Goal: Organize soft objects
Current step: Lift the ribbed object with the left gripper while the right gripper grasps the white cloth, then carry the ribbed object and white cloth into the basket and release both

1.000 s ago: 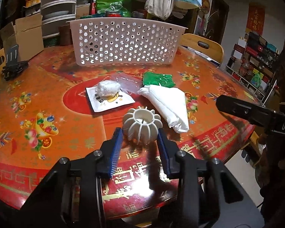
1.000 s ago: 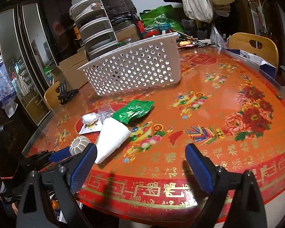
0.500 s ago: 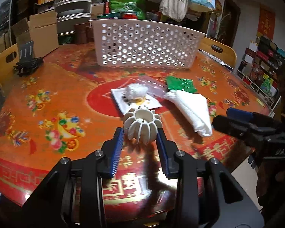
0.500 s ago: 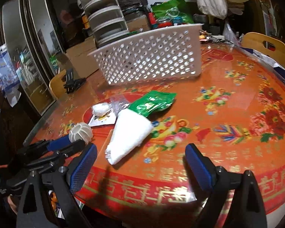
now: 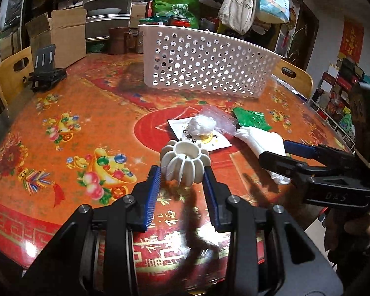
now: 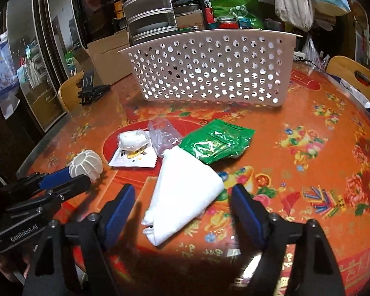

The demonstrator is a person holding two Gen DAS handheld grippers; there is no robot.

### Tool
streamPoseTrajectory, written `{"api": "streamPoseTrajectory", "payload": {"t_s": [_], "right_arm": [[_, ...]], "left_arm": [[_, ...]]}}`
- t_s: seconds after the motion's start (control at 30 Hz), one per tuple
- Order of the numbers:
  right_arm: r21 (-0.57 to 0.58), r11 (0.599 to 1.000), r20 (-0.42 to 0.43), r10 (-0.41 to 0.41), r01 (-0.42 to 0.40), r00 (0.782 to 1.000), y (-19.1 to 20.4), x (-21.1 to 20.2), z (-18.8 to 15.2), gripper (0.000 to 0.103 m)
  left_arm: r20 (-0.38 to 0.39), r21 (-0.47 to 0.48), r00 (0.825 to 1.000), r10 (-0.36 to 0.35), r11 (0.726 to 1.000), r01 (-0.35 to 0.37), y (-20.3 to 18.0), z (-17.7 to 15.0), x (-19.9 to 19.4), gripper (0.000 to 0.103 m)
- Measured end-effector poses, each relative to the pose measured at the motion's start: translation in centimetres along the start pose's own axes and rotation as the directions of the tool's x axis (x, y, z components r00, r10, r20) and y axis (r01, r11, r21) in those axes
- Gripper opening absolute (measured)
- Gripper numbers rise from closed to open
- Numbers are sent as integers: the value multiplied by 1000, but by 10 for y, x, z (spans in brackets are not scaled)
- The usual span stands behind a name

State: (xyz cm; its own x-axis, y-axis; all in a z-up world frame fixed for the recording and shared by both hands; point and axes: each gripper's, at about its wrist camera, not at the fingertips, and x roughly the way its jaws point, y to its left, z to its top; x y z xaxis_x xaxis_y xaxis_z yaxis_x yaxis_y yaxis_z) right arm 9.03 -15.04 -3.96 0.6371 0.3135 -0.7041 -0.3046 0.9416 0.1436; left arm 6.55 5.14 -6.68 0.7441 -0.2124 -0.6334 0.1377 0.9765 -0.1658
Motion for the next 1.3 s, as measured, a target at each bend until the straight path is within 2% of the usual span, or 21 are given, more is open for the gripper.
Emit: {"api": "streamPoseTrajectory", "payload": {"t_s": [0.13,0.17,0.47,0.73,1.03,1.3], "right_arm": [[-33,999,-2,-36,36,999,3,2,1,62],[-39,998,-2,-42,42,999,3,2,1,56],[-55,998,-3,-39,39,999,3,2,1,39],[-44,999,15,-16,16,1000,0,-12,0,37],[-20,999,76,43,-41,996,-10,-46,4,37],[-9,1000,96,22,-21,995,-23,-55,14,37]], "left_arm": [[-3,-7,1000,-5,1000,5,2,-1,2,32],[-4,-9,1000,-7,1000,7,3,-1,2,32],[13,-20,1000,-4,1000,4,8,2,-4,32],[26,-22,1000,4,1000,-4,9,7,-12,32],[39,-22,999,13,1000,-12,7,15,-20,32],[59,-16,998,6,1000,-5,5,31,-24,32]]}}
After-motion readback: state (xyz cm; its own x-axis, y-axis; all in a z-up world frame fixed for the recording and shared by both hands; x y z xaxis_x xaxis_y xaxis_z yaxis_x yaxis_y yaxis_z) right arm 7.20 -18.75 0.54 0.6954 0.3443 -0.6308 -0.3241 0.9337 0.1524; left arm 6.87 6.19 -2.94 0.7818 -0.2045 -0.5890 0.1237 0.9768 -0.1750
